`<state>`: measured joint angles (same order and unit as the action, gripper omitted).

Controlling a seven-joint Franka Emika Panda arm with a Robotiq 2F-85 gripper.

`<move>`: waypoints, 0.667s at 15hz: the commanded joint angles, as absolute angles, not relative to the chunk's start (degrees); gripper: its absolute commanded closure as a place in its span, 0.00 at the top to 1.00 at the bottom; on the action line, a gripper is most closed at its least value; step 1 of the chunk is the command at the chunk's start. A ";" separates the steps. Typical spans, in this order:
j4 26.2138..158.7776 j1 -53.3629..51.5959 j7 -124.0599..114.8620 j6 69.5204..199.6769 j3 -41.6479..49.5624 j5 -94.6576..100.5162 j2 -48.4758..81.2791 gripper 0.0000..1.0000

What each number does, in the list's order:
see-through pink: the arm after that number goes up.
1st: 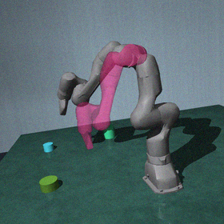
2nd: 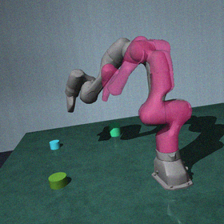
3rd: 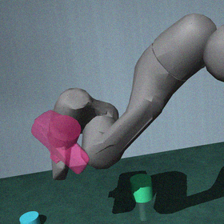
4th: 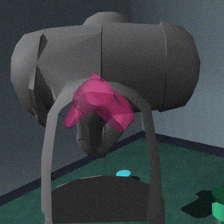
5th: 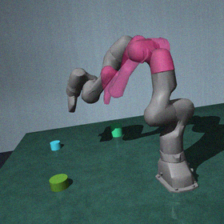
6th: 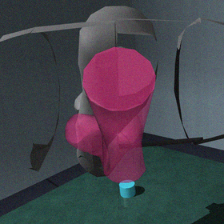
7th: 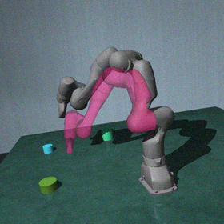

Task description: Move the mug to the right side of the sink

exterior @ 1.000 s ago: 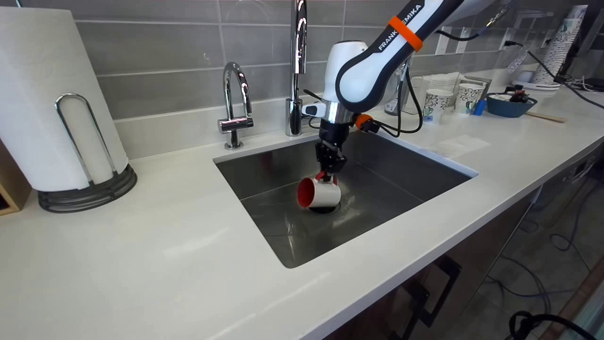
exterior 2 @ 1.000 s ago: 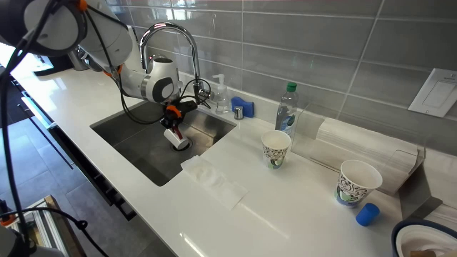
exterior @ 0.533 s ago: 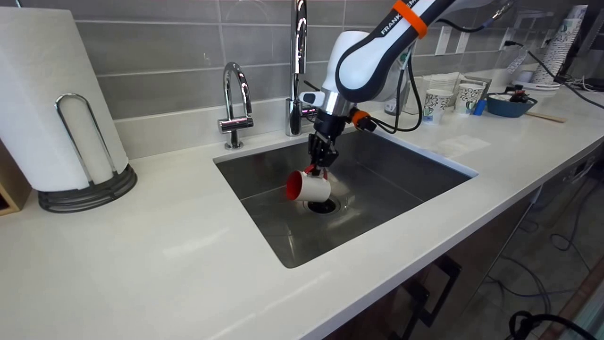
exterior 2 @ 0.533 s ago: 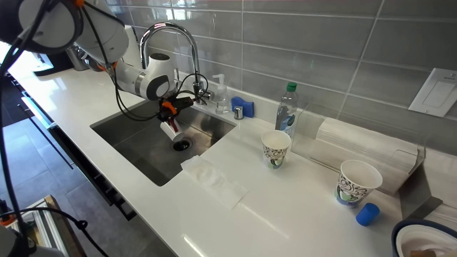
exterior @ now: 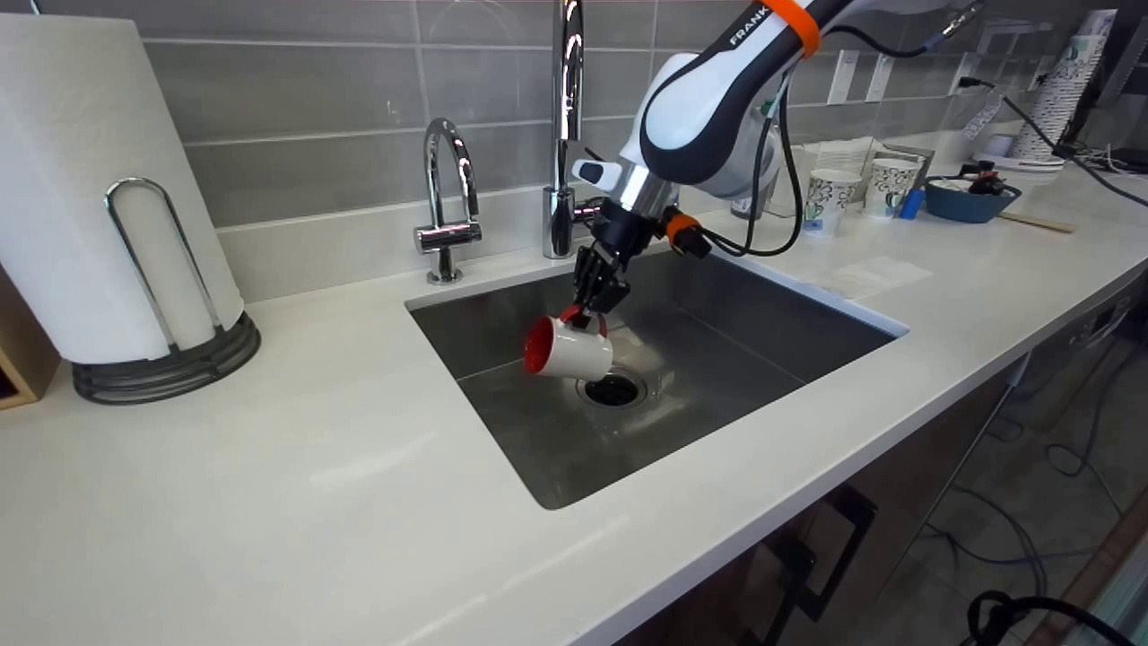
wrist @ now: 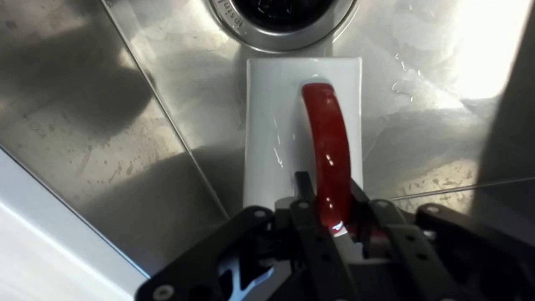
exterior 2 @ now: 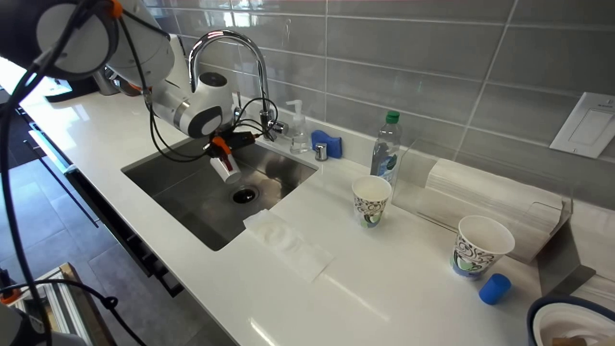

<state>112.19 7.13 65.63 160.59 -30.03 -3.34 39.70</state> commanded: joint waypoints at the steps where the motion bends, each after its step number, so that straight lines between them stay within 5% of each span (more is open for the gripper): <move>1: 113.58 13.58 70.71 164.91 -37.21 -7.65 41.86 0.05; 10: 113.12 21.69 74.75 168.04 -44.11 -5.53 51.12 0.05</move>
